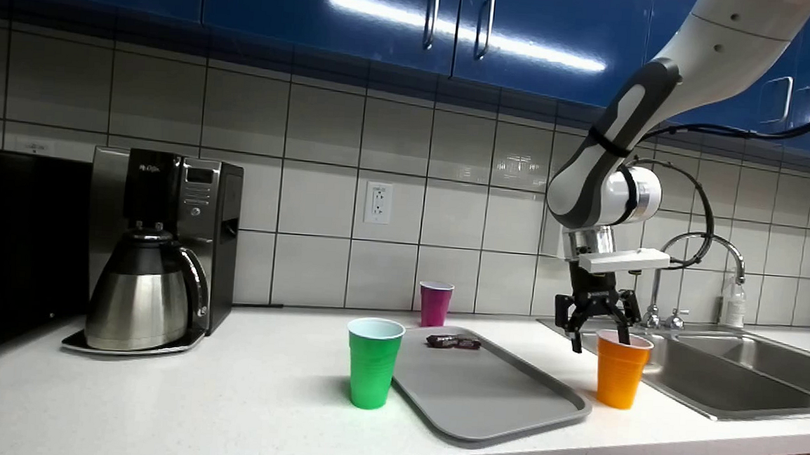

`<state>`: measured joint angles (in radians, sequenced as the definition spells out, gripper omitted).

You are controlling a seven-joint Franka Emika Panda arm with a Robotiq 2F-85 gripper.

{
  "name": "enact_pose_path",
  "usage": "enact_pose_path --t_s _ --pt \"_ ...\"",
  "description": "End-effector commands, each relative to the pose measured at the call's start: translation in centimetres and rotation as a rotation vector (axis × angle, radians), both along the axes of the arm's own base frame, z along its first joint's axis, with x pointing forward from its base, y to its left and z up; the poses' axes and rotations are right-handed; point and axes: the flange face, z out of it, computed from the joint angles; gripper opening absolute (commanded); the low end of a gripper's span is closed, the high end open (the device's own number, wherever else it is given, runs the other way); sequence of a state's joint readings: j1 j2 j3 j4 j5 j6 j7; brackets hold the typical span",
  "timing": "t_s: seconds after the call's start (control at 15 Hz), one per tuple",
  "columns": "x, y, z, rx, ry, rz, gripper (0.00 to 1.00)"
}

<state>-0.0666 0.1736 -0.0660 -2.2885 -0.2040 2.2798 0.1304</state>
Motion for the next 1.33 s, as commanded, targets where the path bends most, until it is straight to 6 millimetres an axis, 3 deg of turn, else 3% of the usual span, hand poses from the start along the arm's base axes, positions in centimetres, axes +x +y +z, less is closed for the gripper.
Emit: enact_pose_path --t_s 0.0,1.27 --pt "0.03 -0.01 0.04 0.000 0.001 0.000 1.00" --pt "-0.33 0.41 0.21 0.011 -0.018 0.041 1.00"
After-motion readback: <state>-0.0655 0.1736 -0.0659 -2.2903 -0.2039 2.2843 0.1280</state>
